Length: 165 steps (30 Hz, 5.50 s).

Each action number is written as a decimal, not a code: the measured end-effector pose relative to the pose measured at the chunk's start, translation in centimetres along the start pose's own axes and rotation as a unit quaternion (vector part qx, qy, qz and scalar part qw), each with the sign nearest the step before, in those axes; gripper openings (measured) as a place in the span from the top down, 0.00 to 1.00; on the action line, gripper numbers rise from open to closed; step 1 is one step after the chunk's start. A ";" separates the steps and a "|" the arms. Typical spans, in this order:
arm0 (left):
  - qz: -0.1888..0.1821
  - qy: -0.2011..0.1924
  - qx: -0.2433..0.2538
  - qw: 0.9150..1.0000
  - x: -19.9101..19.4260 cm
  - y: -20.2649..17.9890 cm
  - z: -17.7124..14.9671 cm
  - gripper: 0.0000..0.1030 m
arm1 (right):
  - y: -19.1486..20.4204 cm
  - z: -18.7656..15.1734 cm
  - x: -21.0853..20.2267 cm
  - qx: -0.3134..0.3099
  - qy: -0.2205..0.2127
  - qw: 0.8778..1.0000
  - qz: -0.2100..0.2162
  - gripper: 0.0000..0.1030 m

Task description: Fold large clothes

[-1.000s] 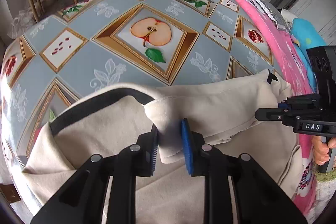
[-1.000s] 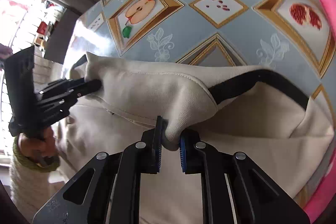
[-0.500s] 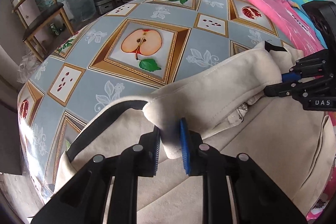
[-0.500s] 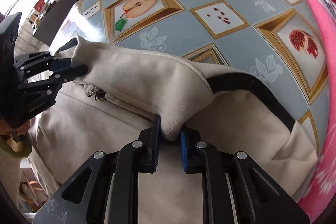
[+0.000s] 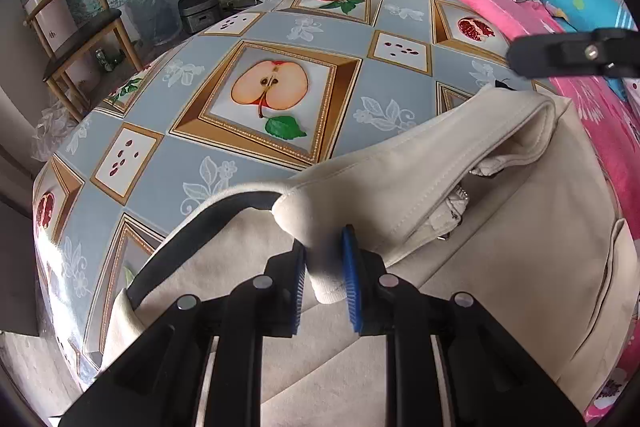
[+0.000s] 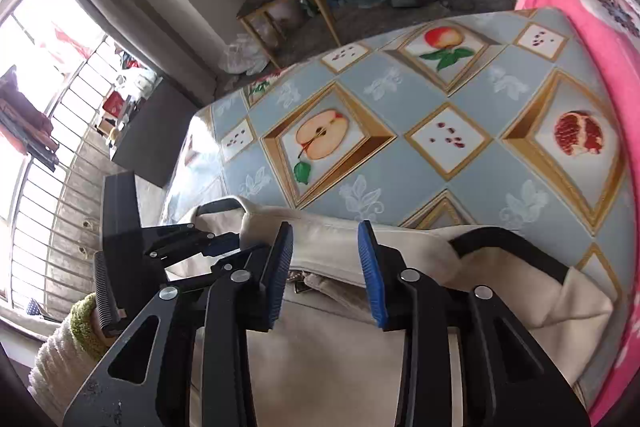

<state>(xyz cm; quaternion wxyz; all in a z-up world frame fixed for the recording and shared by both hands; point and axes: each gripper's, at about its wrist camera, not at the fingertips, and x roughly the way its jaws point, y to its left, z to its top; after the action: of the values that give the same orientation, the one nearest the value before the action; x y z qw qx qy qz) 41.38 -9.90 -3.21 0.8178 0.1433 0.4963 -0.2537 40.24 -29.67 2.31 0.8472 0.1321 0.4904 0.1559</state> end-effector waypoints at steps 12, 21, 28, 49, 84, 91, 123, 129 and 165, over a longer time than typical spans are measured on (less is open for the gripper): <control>-0.038 -0.071 -0.054 0.995 -3.6 3.2 0.1 0.77 | 2.0 -4.9 4.8 -0.047 0.086 0.995 0.021 0.86; -0.145 -0.035 -0.009 0.989 -4.3 -0.3 -0.7 0.77 | 3.3 -6.2 4.8 -0.095 0.106 0.990 0.006 0.86; -0.128 -0.003 -0.011 0.992 -1.3 -1.3 -1.5 0.77 | 3.3 -6.5 4.6 -0.109 0.115 0.987 -0.006 0.88; -0.060 -0.019 0.014 0.998 0.3 -1.3 0.2 0.77 | 1.5 -3.4 4.0 -0.092 0.055 0.994 -0.005 0.81; -0.065 -0.036 0.017 0.997 0.0 -2.0 -0.4 0.77 | -2.5 -4.3 -2.2 -0.035 -0.025 0.995 -0.094 0.74; -0.065 -0.042 0.029 0.997 -1.4 -1.7 -0.7 0.77 | -0.2 -6.3 4.3 -0.072 0.009 0.992 -0.107 0.75; -0.008 -0.065 -0.126 0.990 -16.2 0.9 -12.1 0.28 | 4.6 -17.9 -13.8 -0.069 -0.088 0.984 -0.141 0.14; 0.035 -0.113 -0.174 0.978 -20.1 -0.1 -20.3 0.23 | 6.3 -24.6 -14.5 -0.047 -0.107 0.982 -0.148 0.11; 0.130 -0.097 -0.188 0.969 -15.9 -0.9 -27.6 0.23 | 11.0 -31.0 -2.1 -0.073 -0.077 0.982 -0.157 0.10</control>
<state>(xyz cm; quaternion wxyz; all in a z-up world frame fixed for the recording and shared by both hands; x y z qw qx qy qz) 14.41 7.11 -2.02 0.9001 0.0251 0.4307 -0.0602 10.77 -18.24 -6.91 0.9039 0.0027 0.4253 0.0452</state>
